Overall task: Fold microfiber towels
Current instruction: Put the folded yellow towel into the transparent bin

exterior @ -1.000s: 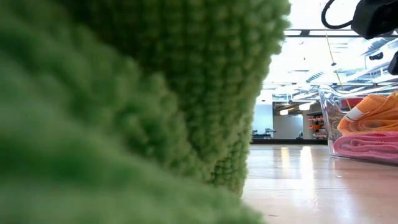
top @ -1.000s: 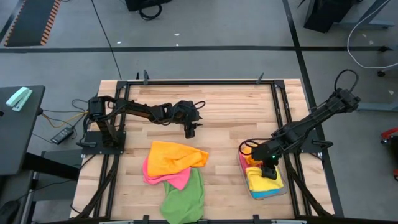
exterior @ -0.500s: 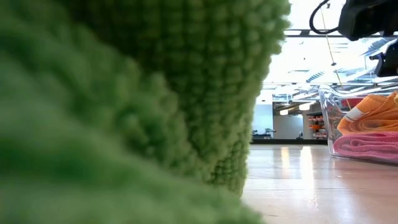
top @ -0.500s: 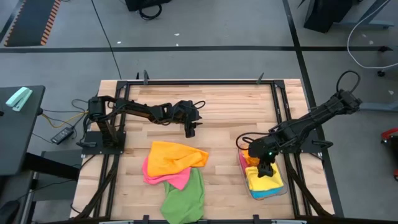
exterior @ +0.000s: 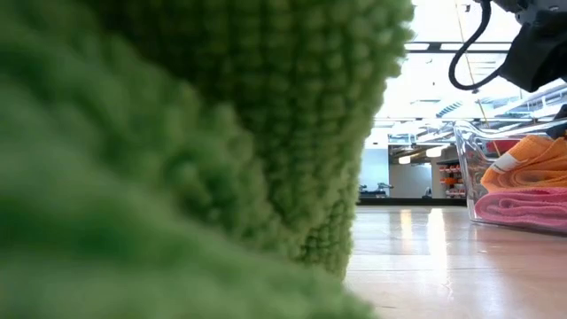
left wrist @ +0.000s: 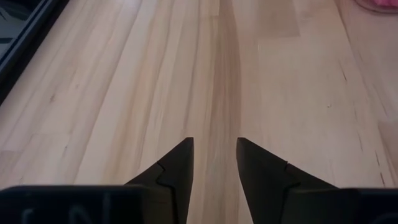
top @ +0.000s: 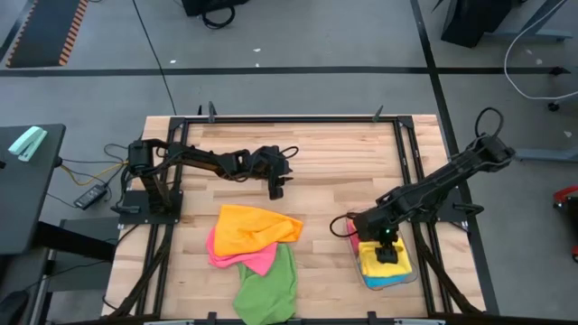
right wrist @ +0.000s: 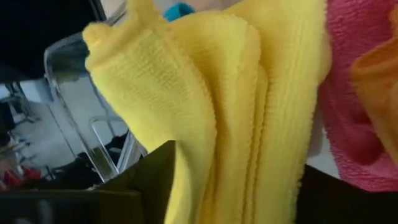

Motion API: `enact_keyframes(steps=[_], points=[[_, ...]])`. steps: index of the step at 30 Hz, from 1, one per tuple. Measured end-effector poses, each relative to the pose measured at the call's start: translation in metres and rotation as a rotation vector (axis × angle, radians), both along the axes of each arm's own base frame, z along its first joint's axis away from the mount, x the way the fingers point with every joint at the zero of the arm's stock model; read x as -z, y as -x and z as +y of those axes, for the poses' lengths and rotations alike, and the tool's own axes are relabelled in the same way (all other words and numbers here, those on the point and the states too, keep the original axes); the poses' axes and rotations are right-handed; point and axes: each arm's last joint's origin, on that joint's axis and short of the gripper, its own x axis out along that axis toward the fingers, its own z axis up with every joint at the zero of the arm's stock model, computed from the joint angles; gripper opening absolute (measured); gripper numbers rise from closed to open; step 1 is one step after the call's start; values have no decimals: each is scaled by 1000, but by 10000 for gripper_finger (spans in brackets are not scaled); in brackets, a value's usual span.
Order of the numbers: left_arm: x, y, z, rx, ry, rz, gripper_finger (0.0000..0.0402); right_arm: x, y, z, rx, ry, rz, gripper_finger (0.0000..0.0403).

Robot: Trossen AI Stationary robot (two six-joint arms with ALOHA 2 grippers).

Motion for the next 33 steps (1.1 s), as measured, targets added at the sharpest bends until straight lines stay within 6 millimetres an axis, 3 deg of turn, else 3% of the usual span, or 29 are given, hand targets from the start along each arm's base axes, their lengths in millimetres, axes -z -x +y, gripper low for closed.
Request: enact_keyframes(steps=[8, 11, 17, 23, 33], points=[[1, 0, -5, 2, 18, 9, 134, -1, 1, 2, -113, -110, -17, 51], [1, -1, -6, 7, 17, 8, 131, -7, 3, 2, -150, -205, -19, 14], [1, -1, -6, 2, 23, 7, 123, -28, 12, -1, -171, -361, -56, 16], [1, 0, -7, 2, 25, 11, 124, -50, 15, -1, -170, -423, -218, 15], [1, 0, -6, 5, 18, 12, 116, -30, 6, 10, -228, -352, -190, 13]])
